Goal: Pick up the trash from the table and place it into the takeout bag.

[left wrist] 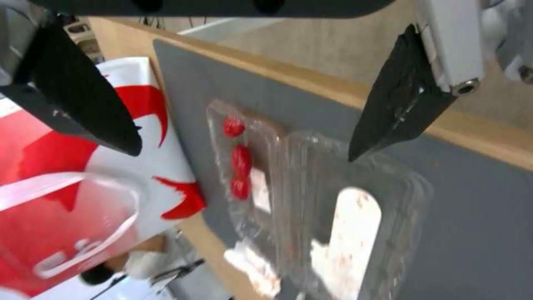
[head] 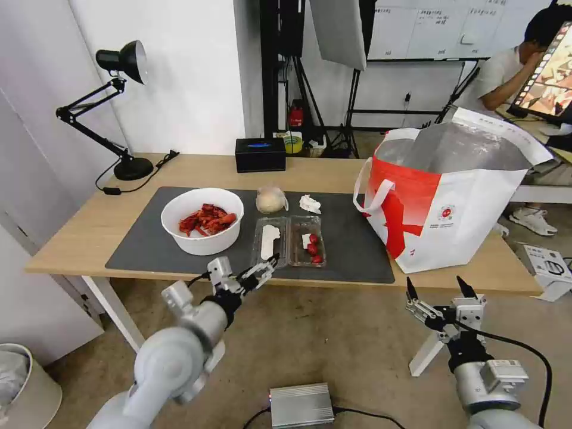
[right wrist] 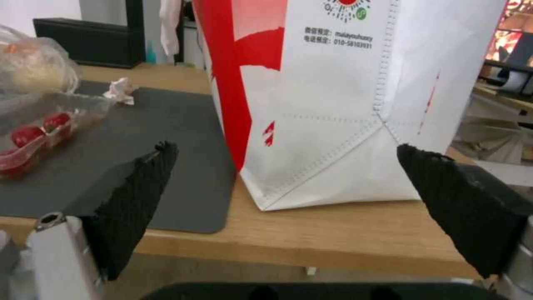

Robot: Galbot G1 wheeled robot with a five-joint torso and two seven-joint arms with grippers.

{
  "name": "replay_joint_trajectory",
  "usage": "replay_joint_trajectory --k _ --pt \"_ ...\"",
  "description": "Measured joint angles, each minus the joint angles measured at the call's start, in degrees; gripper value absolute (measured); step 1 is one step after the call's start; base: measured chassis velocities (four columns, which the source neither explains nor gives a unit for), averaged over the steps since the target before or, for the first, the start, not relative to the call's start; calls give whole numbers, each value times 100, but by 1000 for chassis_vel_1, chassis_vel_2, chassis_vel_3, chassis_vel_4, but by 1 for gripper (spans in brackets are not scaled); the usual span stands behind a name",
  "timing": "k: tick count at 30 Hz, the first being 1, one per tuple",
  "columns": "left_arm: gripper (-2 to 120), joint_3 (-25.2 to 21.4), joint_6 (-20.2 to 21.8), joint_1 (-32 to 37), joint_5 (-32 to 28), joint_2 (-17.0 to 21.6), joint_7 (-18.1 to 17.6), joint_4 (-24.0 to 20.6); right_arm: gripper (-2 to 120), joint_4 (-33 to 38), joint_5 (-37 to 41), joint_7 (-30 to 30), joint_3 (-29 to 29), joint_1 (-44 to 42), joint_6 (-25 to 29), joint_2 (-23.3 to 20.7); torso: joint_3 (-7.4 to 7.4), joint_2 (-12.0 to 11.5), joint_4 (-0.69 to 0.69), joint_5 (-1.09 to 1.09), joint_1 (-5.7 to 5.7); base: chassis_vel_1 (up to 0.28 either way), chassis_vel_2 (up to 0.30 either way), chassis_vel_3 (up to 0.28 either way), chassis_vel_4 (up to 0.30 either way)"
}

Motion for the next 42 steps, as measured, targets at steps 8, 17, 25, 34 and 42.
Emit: replay_joint_trajectory --k 8,17,25,34,42 --pt "100 189 208 -379 -484 -151 -629 148 100 -14 3 12 38 -21 8 38 0 0 0 0 0 0 0 0 0" --pt "100 285 199 -485 -525 -401 -808 314 100 -59 1 17 43 -18 19 69 0 0 0 0 0 0 0 0 0" --pt "100 312 95 -513 -413 -466 -827 472 100 -108 1 22 46 -11 39 64 0 0 0 0 0 0 0 0 0" --pt "100 317 17 -509 -295 -493 -759 560 100 -187 0 52 20 34 45 72 0 0 0 0 0 0 0 0 0" --pt "100 414 -41 -620 -160 -553 -714 705 100 -266 -11 112 -20 56 61 110 0 0 0 0 0 0 0 0 0"
